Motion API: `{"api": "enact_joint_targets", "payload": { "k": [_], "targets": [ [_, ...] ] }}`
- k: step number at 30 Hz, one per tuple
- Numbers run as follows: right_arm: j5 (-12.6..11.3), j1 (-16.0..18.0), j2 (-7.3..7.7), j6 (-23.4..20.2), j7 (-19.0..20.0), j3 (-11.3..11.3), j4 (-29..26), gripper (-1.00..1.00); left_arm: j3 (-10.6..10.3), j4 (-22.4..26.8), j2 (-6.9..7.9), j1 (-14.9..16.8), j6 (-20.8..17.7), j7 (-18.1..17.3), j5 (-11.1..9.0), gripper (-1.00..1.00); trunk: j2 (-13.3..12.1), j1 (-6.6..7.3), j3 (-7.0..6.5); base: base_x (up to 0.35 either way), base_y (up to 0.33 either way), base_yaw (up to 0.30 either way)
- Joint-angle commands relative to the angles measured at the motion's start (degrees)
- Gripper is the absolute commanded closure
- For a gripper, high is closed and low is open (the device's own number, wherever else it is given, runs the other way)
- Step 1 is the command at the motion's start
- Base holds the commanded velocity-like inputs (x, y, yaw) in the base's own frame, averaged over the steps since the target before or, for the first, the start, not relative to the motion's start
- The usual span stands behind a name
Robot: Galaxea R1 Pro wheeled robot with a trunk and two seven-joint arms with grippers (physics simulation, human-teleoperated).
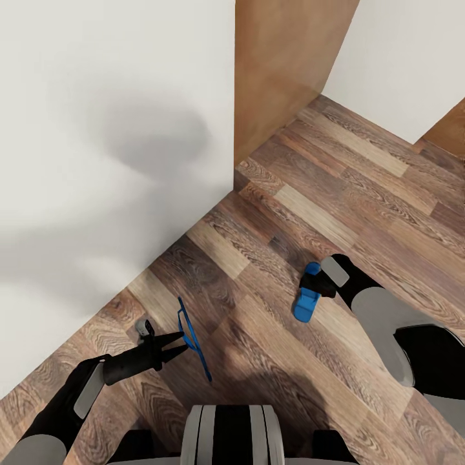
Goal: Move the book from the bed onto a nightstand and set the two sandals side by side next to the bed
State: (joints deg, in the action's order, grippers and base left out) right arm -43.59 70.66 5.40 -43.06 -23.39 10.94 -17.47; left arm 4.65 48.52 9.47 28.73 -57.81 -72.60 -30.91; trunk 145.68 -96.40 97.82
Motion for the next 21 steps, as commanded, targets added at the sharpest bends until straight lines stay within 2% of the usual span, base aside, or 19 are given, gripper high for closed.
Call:
{"api": "enact_joint_targets", "payload": {
  "k": [1,21],
  "targets": [
    [-0.62,0.00,0.05,-0.18,-0.43,0.40,-0.11,1.00,0.00,0.00,0.01,0.01,-0.38,-0.09,-0.05,1.00,-0.01,0.03,-0.20,0.000,0.000,0.000],
    [-0.59,0.00,0.05,-0.35,-0.46,0.37,-0.10,1.00,-0.06,0.00,0.02,0.01,-0.38,0.08,-0.02,1.00,-0.27,0.55,-4.63,0.000,0.000,0.000]
  ]
}}
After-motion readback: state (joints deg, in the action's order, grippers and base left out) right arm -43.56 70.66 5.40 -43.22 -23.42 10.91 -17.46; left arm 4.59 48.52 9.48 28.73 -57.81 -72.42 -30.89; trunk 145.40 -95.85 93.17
